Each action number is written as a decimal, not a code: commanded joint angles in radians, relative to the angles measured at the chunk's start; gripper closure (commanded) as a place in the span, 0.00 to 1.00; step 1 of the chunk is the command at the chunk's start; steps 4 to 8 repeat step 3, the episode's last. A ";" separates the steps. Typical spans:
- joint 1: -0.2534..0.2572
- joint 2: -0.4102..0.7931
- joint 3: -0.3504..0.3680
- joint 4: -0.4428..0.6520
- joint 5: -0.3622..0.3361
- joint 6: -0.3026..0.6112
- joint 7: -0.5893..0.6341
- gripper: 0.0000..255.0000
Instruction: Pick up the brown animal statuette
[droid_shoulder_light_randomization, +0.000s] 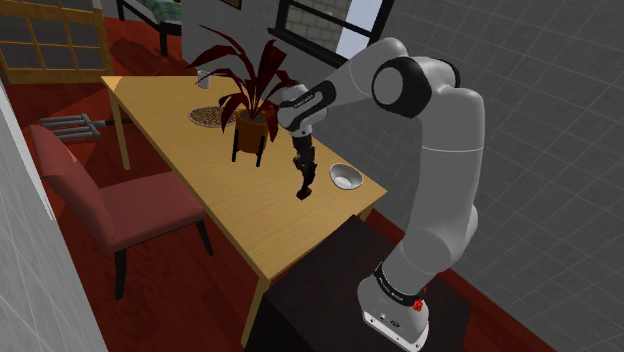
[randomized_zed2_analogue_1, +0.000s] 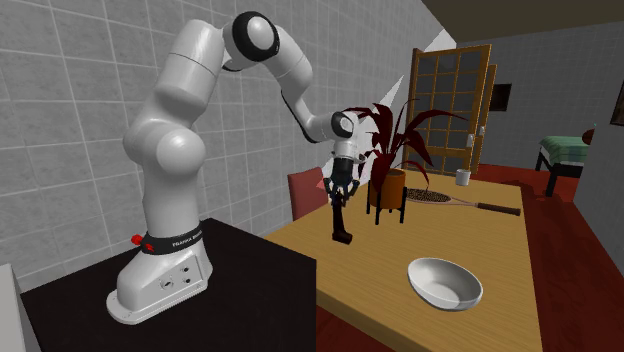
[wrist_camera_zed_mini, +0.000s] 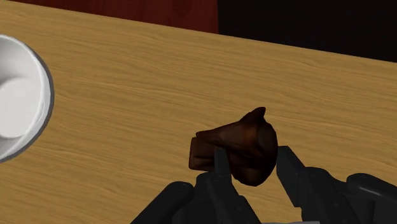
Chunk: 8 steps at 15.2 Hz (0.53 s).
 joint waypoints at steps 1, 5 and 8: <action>0.002 -0.017 -0.001 0.004 -0.001 -0.021 -0.003 1.00; 0.002 -0.019 -0.001 0.004 -0.001 -0.023 -0.003 1.00; 0.002 -0.019 -0.001 0.004 -0.001 -0.023 -0.003 1.00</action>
